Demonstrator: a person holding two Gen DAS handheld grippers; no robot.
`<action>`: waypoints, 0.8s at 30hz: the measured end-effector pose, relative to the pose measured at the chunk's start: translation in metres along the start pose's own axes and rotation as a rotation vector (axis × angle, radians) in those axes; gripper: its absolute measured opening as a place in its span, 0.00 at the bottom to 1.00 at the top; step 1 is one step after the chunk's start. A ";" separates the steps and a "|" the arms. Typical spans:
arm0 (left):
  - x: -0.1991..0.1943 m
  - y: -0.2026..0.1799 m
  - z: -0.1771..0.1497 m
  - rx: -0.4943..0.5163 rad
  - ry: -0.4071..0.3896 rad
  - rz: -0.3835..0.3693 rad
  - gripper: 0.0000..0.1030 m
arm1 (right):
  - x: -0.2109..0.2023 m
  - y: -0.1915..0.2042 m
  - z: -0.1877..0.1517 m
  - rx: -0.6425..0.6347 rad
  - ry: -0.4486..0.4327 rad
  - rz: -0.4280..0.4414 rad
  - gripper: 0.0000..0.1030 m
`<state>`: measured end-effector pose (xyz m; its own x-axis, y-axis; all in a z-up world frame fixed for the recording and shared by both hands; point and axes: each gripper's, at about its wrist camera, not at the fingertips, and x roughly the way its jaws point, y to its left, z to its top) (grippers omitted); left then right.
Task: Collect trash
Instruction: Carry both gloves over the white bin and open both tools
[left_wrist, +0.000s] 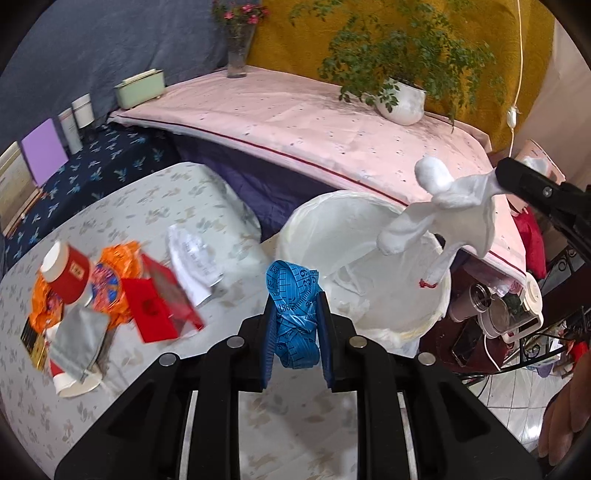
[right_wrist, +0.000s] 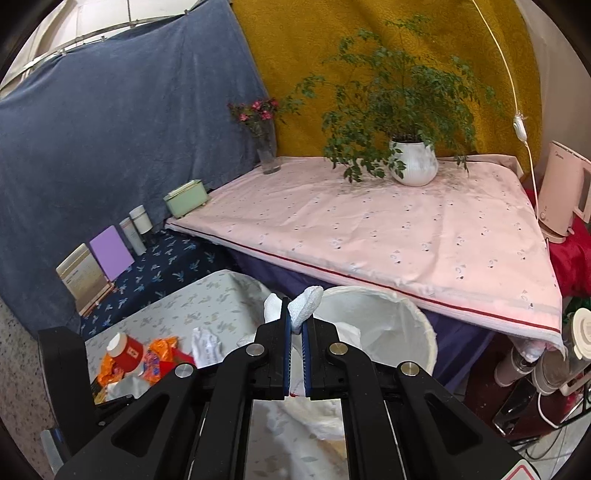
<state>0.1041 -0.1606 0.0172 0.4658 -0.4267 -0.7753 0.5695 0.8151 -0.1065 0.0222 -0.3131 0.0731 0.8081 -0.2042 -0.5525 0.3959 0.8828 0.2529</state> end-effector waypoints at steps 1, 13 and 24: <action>0.003 -0.005 0.003 0.008 0.002 -0.006 0.19 | 0.003 -0.004 0.001 0.005 0.004 -0.004 0.05; 0.053 -0.042 0.034 0.081 0.043 -0.072 0.19 | 0.053 -0.043 0.012 0.047 0.070 -0.055 0.05; 0.056 -0.043 0.046 0.117 -0.041 -0.027 0.54 | 0.056 -0.054 0.015 0.063 0.051 -0.090 0.31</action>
<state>0.1363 -0.2375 0.0068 0.4750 -0.4654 -0.7468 0.6562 0.7528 -0.0518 0.0525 -0.3791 0.0406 0.7454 -0.2586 -0.6144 0.4941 0.8330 0.2488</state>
